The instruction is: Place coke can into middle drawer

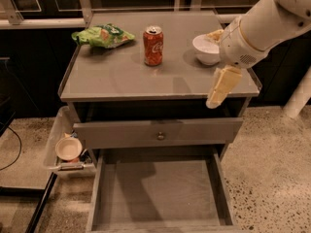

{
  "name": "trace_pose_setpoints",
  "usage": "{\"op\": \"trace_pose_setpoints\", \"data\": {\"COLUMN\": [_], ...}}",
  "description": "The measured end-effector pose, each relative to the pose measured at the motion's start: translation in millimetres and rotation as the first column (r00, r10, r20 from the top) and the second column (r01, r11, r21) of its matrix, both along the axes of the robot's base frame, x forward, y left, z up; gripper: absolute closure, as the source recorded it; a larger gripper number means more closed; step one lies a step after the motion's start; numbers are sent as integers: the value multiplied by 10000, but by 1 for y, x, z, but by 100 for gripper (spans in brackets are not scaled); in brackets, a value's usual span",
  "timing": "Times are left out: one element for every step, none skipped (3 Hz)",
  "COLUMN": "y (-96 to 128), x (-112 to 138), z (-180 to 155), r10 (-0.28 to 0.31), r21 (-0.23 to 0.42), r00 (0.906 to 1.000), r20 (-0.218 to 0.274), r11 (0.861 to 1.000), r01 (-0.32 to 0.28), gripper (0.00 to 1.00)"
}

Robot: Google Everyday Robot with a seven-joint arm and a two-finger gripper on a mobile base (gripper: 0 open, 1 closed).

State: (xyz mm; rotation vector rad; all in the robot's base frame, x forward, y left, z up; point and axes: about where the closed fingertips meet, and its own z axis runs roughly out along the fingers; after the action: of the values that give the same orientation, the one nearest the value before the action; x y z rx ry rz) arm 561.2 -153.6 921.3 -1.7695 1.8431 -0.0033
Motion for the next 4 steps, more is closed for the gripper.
{"op": "trace_pose_setpoints", "data": {"y": [13, 28, 41, 53], "x": [26, 59, 86, 110], "z": [-4, -12, -21, -31], "r10": [63, 185, 540, 865], "r21": [713, 1484, 2382, 3338], "r00": [9993, 9984, 9977, 9961], "r20": [369, 542, 422, 159], "r11": [9974, 9886, 9692, 9386], "r01": [-90, -264, -625, -868], "gripper": [0, 0, 0, 0]}}
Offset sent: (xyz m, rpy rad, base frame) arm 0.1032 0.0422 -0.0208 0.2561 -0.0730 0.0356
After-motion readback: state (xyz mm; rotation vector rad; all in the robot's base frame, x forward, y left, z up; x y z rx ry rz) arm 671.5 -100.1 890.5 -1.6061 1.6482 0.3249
